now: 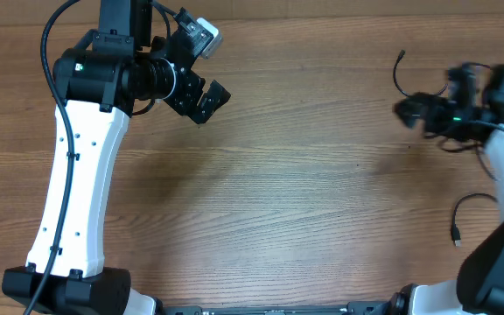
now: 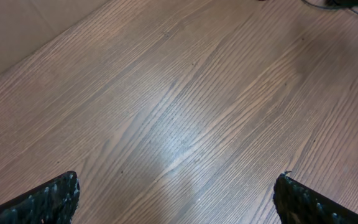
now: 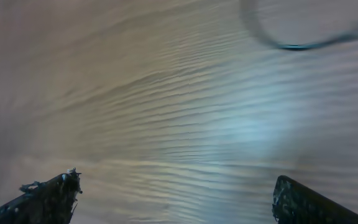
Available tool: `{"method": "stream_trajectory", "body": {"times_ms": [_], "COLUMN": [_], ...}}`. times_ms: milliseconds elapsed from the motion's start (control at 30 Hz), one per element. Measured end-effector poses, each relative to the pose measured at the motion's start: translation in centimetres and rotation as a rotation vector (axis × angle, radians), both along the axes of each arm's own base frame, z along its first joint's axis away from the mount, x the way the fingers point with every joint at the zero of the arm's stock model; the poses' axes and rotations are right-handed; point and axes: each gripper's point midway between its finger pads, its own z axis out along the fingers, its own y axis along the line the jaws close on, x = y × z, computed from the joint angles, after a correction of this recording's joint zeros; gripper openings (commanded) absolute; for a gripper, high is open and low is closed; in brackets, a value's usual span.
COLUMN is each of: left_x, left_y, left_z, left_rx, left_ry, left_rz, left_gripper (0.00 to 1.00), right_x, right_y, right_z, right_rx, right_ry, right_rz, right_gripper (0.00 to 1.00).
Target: Untangle cables
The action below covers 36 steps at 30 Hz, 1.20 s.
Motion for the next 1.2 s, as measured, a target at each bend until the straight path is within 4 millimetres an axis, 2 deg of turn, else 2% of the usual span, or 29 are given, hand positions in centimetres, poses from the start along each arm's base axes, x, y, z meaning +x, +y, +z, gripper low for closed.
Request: {"method": "stream_trajectory", "body": {"times_ms": [133,267,400,1200], "left_x": [0.0,0.0,0.0,0.0], "left_y": [0.0,0.0,0.0,0.0], "left_z": [0.0,0.0,0.0,0.0], "left_rx": [0.0,0.0,0.0,0.0], "left_ry": [0.0,0.0,0.0,0.0], "left_rz": [0.0,0.0,0.0,0.0], "left_gripper": [0.99,1.0,1.0,1.0], "right_x": [0.2,-0.1,-0.4,-0.4], "right_y": [5.3,8.8,10.4,10.8], "right_z": [-0.1,-0.1,-0.1,-0.2], "right_rx": [-0.016,-0.022,-0.024,-0.031], "right_ry": [-0.003,-0.003,-0.003,-0.004], "right_rz": [0.14,0.226,0.269,0.279], "right_gripper": [1.0,1.0,1.0,1.0]}}
